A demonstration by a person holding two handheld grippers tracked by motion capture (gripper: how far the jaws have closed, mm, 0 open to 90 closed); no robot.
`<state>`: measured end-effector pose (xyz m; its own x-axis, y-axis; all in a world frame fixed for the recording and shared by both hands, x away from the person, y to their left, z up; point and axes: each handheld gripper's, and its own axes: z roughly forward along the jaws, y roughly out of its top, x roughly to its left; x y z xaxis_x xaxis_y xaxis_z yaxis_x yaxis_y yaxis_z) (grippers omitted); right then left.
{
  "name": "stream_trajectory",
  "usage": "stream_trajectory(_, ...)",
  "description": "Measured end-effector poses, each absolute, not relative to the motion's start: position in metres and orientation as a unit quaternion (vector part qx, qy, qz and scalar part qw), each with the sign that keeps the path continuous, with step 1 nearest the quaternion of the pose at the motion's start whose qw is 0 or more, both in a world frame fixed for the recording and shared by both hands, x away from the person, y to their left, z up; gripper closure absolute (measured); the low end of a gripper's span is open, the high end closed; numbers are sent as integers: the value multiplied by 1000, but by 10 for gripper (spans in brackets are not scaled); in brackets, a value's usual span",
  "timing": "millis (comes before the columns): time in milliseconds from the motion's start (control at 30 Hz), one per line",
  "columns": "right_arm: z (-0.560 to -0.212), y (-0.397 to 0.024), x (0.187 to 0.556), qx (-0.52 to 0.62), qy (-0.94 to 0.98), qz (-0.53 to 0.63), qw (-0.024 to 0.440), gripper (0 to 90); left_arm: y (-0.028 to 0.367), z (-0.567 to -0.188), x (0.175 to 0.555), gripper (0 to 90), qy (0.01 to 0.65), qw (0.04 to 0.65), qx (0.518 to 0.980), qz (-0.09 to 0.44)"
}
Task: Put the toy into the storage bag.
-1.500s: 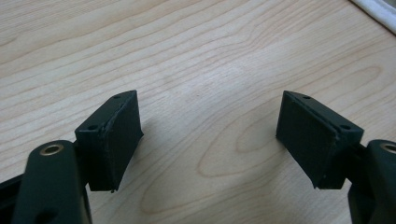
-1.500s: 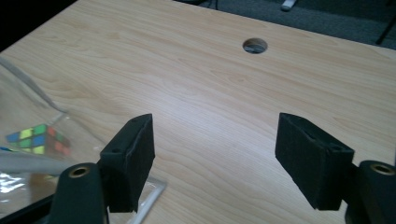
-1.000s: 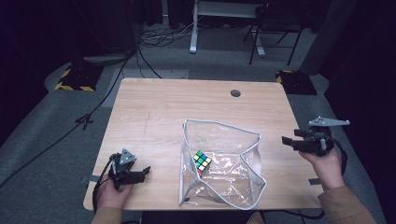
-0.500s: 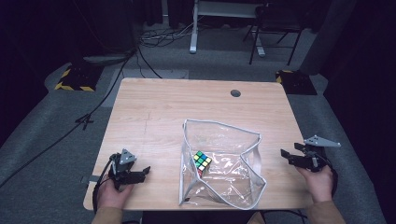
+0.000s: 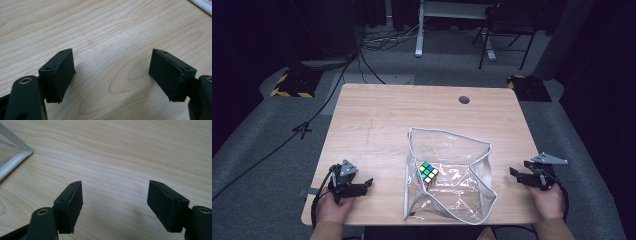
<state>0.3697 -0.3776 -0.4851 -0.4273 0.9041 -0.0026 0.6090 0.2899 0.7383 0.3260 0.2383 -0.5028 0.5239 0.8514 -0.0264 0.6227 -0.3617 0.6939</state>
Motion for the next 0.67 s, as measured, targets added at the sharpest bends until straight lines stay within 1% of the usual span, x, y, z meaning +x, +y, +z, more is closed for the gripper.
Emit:
stream_trajectory(133, -491, -374, 370, 486, 778, 334, 217, 298, 239, -502, 326, 211, 457, 330, 808, 171)
stream_trajectory(167, -493, -372, 370, 482, 782, 327, 221, 291, 239, -502, 326, 211, 457, 330, 808, 171)
stream_trajectory(200, -495, -371, 371, 475, 790, 313, 229, 261, 239, -502, 326, 211, 456, 330, 808, 171)
stream_trajectory(233, -497, -370, 372, 474, 787, 321, 231, 253, 239, -502, 326, 210, 457, 330, 808, 171)
stream_trajectory(300, -499, -371, 372, 474, 785, 330, 224, 253, 239, -502, 326, 210, 457, 330, 808, 171)
stream_trajectory(333, -502, -373, 373, 466, 784, 348, 216, 222, 238, -502, 326, 210, 458, 331, 808, 170)
stream_trajectory(433, -503, -375, 378, 454, 793, 351, 206, 145, 238, -503, 326, 210, 460, 332, 806, 172)
stream_trajectory(667, -503, -376, 378, 445, 799, 351, 201, 136, 239, -503, 328, 201, 475, 331, 796, 176)
